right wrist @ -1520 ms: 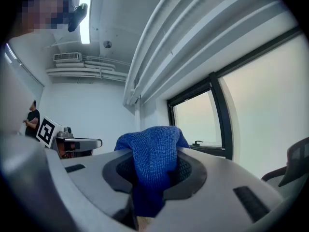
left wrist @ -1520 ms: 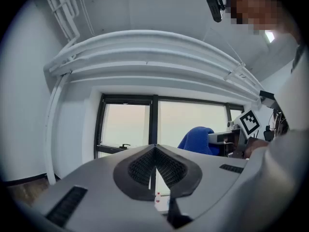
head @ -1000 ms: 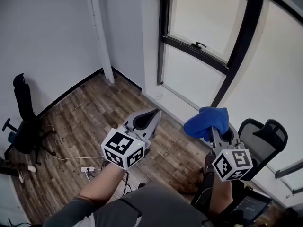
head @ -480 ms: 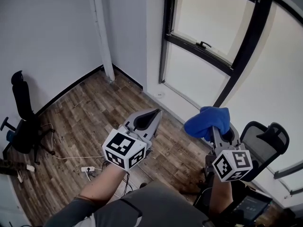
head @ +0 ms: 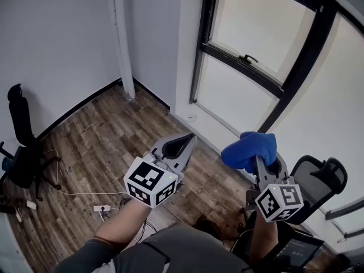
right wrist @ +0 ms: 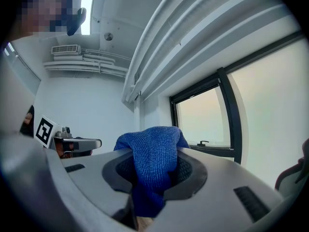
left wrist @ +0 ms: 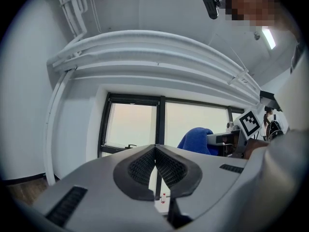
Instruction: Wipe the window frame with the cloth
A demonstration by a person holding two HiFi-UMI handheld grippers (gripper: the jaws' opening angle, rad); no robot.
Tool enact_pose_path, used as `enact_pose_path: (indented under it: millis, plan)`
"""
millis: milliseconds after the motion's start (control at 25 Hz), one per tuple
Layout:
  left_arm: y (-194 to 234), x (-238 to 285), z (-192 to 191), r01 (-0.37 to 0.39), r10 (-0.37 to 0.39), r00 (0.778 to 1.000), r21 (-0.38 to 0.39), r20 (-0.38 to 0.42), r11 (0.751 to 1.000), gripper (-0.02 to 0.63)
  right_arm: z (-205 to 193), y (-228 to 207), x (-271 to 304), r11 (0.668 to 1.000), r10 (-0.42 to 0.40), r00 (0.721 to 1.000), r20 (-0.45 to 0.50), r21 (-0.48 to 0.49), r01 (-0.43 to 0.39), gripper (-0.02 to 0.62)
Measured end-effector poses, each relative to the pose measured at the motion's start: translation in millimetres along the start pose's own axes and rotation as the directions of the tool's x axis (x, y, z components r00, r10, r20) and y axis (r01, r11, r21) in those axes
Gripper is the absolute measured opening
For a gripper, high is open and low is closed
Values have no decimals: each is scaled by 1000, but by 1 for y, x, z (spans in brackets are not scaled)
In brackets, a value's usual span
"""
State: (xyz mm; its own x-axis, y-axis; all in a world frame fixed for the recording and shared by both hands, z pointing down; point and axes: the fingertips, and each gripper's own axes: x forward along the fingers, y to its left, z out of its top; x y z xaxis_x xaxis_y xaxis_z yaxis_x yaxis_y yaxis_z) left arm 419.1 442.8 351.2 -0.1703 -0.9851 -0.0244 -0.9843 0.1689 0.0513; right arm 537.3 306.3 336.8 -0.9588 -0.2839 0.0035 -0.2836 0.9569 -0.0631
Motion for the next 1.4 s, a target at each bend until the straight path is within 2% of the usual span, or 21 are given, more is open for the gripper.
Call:
enact_pose_path:
  millis: [160,480,1080,1400]
  plan:
    - [17,25,-1,-12,12,1000,-5,3,1000,9,2,-15,28,1000,23,1000,12,1,-23,123]
    - [49,104,6,-35,35,999,-20,3,999,9,9,-74,97,998,59,998,27,15,-59,121]
    - [76,249,10,-72,72,997,18,-25,997,9,16,-185,196,992,122,992,37,29,-123,123]
    - [110,291,9,-80,81,996,15,-41,997,9,14,-212,248,992,117,993,21,48,-118,123]
